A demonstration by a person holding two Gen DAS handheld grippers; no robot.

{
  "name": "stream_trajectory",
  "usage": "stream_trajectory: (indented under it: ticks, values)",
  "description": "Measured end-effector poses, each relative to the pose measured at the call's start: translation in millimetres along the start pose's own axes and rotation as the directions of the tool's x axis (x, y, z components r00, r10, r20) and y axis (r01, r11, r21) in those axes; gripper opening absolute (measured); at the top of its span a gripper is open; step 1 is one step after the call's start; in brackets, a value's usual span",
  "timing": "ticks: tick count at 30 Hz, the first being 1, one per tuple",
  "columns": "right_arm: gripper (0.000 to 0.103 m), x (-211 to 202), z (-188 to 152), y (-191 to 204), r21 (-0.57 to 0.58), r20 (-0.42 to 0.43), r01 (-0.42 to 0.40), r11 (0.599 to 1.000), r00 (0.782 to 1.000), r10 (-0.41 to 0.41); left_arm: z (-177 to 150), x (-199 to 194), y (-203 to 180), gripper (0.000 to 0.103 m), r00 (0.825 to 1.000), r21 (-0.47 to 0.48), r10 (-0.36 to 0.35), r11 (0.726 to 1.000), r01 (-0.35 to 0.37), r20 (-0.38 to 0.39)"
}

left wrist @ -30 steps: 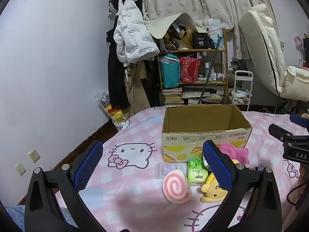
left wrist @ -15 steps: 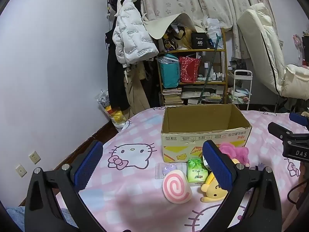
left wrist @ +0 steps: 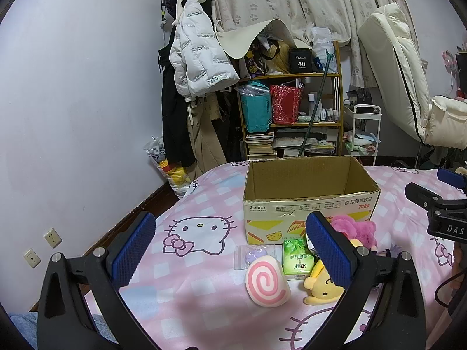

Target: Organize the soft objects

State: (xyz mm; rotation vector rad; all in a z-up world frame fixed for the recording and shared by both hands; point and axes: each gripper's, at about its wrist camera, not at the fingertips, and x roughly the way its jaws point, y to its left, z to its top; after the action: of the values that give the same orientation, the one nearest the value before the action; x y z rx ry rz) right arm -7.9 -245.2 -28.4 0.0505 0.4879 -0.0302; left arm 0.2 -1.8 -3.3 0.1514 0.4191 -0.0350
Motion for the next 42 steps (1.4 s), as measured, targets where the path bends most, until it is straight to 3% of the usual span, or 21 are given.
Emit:
stream_trajectory:
  ticks: [42]
  values:
    - [0.103,-2,1,-10,0.013,0.016,0.009,1.000,1.000,-0.009,0,1,-2,0.102,1.000,0.011,0.004,1.000,-0.004,-0.002]
